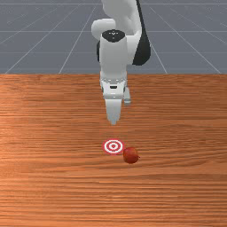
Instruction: Pick the apple to the marker
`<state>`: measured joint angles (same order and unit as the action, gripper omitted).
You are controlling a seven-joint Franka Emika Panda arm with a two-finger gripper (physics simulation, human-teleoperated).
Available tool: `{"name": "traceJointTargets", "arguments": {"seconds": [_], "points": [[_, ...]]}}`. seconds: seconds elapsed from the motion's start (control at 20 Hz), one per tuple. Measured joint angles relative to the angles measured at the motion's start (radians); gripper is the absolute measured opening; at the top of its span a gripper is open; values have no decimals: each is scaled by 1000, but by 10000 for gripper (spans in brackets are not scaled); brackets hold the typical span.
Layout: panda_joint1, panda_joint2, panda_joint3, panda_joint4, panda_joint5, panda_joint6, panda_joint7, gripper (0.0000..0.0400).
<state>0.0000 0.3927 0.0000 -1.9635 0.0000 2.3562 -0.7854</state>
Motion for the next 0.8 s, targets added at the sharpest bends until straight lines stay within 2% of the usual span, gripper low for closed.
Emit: {"name": "traceJointTargets", "arguments": {"seconds": [0.05,0.1,0.15,0.25,0.3,0.45,0.6,0.7,0.8], "points": [[0,0,0,0,0,0,0,249],[2,0,-3,2,2,-5,19,308],[3,0,-6,4,4,-8,30,344],[3,-1,-8,5,6,-10,41,379],[3,-1,-9,6,6,-11,43,388],[38,-36,-136,86,39,-200,624,400],[75,-24,-223,121,112,-279,1203,400],[84,-14,-241,125,143,-297,1353,400],[95,-12,-236,99,176,-215,1415,400]]}}
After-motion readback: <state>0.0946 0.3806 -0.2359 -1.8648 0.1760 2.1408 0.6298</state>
